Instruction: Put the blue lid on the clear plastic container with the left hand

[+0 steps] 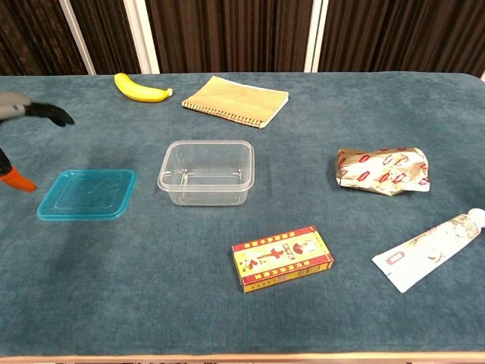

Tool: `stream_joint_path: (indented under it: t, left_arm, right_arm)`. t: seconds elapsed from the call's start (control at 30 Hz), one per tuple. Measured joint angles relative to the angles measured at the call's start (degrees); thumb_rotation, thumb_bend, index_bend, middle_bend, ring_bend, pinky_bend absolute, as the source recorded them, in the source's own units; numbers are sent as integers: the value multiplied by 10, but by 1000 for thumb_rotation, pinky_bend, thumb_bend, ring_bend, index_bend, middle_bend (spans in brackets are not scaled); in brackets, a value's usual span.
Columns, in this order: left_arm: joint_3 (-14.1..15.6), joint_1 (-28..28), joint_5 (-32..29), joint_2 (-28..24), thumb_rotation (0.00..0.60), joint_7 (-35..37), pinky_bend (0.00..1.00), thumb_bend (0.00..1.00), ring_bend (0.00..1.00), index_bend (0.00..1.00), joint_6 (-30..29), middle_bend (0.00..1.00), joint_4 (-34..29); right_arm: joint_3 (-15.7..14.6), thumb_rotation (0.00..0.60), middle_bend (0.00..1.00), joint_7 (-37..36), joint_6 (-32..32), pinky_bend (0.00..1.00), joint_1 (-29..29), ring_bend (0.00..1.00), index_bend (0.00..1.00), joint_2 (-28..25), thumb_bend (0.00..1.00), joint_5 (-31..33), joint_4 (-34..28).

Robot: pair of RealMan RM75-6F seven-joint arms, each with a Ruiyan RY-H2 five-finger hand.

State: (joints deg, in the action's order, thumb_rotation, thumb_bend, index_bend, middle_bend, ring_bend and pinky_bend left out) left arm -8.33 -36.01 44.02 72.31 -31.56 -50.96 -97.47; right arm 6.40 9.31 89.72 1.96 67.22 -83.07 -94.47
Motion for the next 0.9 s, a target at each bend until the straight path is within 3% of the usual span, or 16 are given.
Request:
stream_joint_path:
  t: [0.43,0.9]
  left_arm:
    - [36,-40,-45,76,600,-50,4,84,0,101,-29,94,45]
    - [53,-57,-57,87,600,-59,0,84,0,101,-25,94,64]
  right_arm:
    - [2,600,29,2,-1,0,-1,12,116,0,296,4,-1]
    - [4,600,29,4,-3,0,-1,12,116,1,296,11,-4]
